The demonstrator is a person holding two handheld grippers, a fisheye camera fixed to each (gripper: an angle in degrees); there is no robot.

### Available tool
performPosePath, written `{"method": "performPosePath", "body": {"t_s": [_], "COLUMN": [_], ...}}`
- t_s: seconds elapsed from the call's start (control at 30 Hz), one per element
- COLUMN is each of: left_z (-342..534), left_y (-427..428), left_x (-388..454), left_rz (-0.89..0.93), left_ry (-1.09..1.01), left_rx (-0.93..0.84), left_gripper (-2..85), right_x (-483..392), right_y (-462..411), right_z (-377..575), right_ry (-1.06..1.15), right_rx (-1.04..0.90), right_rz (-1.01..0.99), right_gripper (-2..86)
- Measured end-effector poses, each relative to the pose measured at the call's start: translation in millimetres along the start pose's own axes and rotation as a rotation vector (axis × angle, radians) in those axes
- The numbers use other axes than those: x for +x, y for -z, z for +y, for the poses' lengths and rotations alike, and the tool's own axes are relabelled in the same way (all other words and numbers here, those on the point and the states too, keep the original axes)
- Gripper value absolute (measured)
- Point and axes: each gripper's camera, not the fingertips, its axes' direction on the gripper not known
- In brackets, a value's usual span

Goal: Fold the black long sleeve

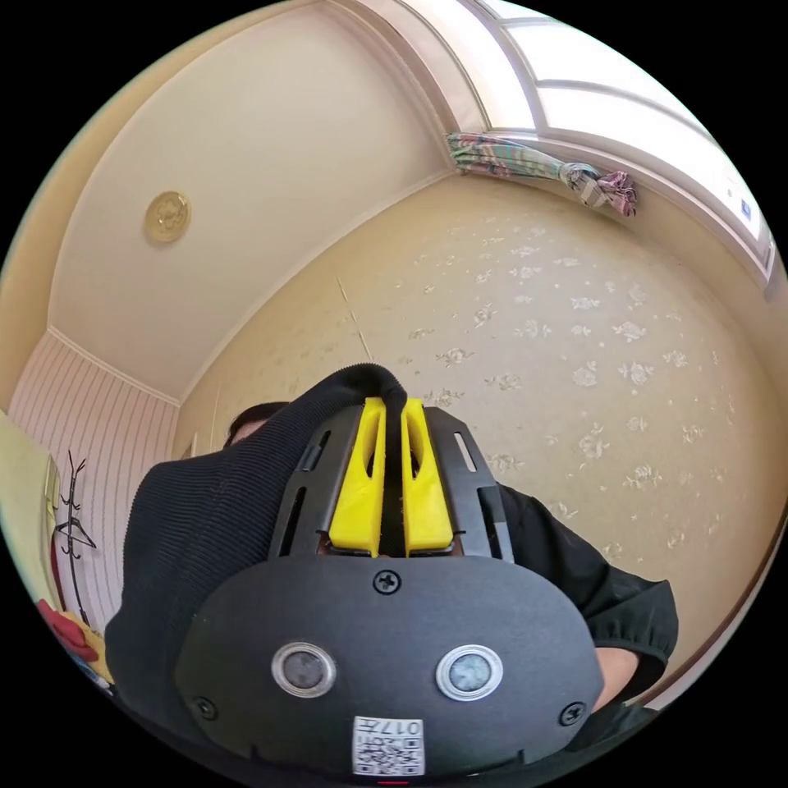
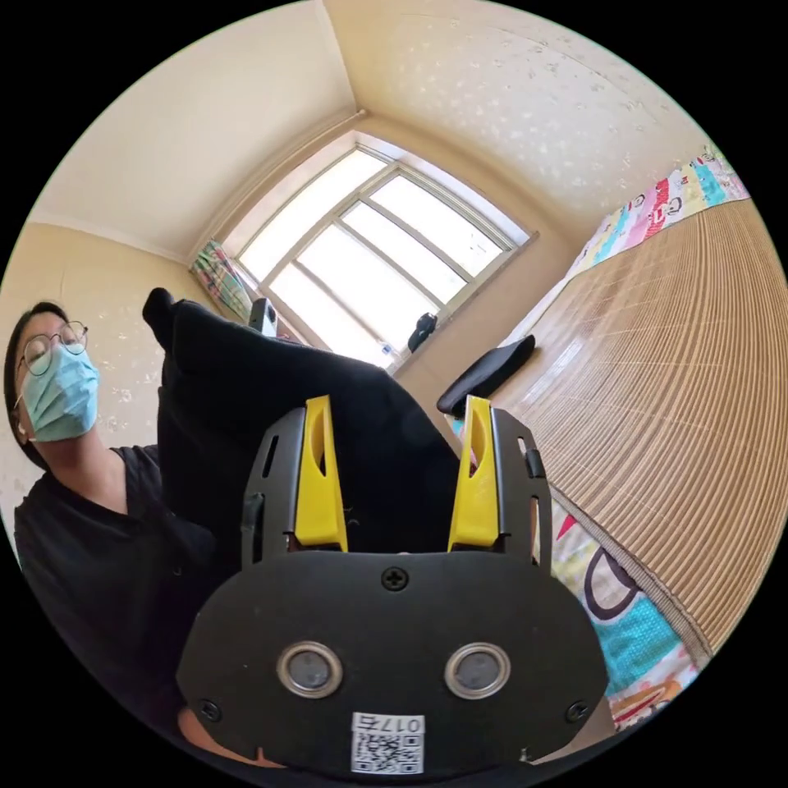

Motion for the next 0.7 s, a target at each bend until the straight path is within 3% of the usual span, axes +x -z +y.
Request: {"method": "performPosePath", "body": {"t_s": [0.07,0.13,0.27,0.4,0.5,0.57,0.67,0.7], "left_z": [0.8,1.9,1.1,-30.0,-64.5,-85.5,-98.8,-99.2], "left_y": [-5.0,-8.3,-9.8,-18.9,-42.8,-67.0,-90.1,-94.2], "left_x": [-4.7,-9.4,-16.6,18.2,64.7,88.0,95.9,95.0], "left_rz": [0.024,0.034,-0.002,-0.162,-0.543,-0.943,-1.445,-1.511], "left_ry": [-0.001,-0.001,0.001,-0.081,-0.167,-0.196,-0.18,-0.181], "left_rx": [0.005,0.005,-0.002,-0.095,-0.295,-0.463,-0.56,-0.576], "left_gripper": [1.7,1.8,2.1,2.3,2.1,2.0,2.1,2.2], "right_x": [1.4,8.5,-0.3,-84.4,-176.6,-234.0,-319.8,-349.6], "right_y": [-15.5,-49.8,-61.9,2.6,67.1,88.6,95.3,90.9], "right_z": [7.7,15.1,2.8,-34.1,-49.8,-52.3,-39.2,-30.6], "right_ry": [0.025,-0.036,-0.108,0.023,0.159,0.225,0.361,0.445], "right_rx": [-0.065,-0.219,-0.118,0.09,0.362,0.503,0.729,0.793], "right_rz": [-0.038,0.067,-0.031,0.368,0.532,0.656,0.81,0.832], "right_gripper": [21.2,20.0,5.5,3.9,3.6,3.5,3.5,3.5]}}
